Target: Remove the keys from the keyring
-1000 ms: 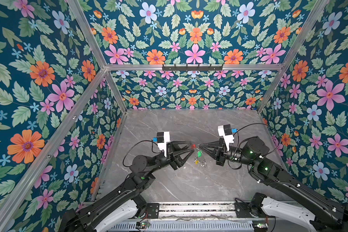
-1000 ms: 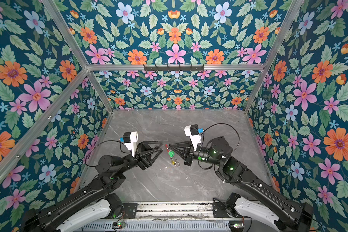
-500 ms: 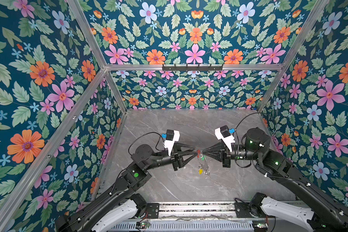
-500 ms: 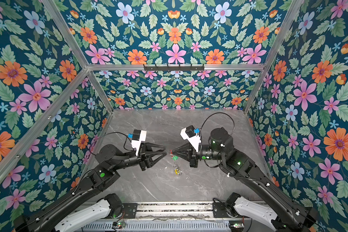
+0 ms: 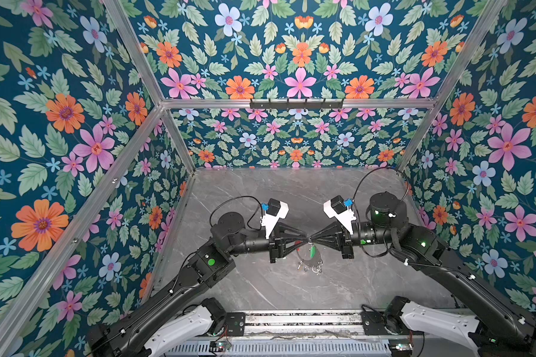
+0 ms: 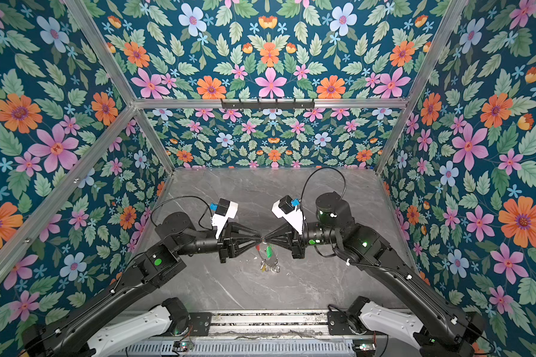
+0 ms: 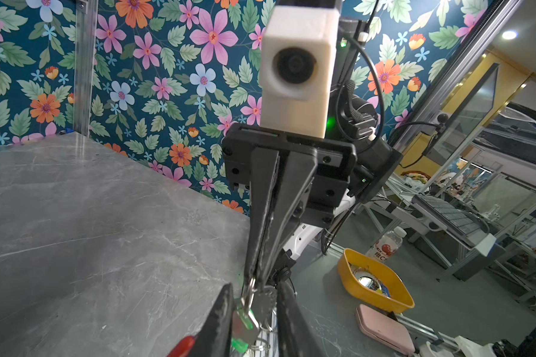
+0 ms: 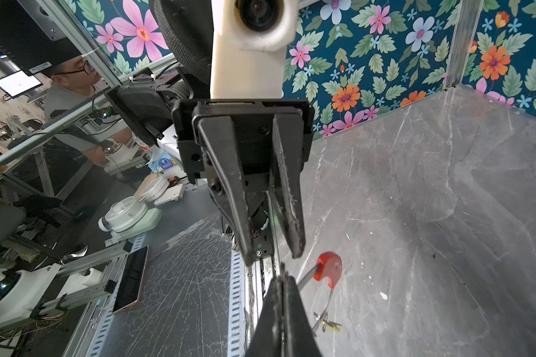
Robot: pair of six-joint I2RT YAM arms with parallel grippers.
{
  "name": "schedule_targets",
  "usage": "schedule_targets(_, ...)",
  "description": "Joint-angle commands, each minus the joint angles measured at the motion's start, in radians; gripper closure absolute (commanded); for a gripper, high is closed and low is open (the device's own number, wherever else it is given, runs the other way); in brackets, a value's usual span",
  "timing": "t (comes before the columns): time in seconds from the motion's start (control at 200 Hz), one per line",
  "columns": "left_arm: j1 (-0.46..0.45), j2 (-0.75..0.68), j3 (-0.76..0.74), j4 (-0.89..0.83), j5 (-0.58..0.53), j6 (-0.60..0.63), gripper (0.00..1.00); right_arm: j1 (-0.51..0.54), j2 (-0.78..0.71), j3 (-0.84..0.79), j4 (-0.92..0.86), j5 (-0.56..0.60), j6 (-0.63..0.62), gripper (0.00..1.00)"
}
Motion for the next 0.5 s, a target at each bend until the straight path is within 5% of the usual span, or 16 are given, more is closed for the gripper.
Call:
schedule_targets(0.0,0.000,-0.007,0.025,-0.066,-0.004,0.054,0.72,0.001,0.001,0.008,-0.007,0.003,-0.024,1.00)
schedule_targets(0.495,-0.002,0.041,0.093,-0.187,0.019,0.121,0.77,0.001,0.015,0.017,-0.010,-0.002,-0.017,1.00)
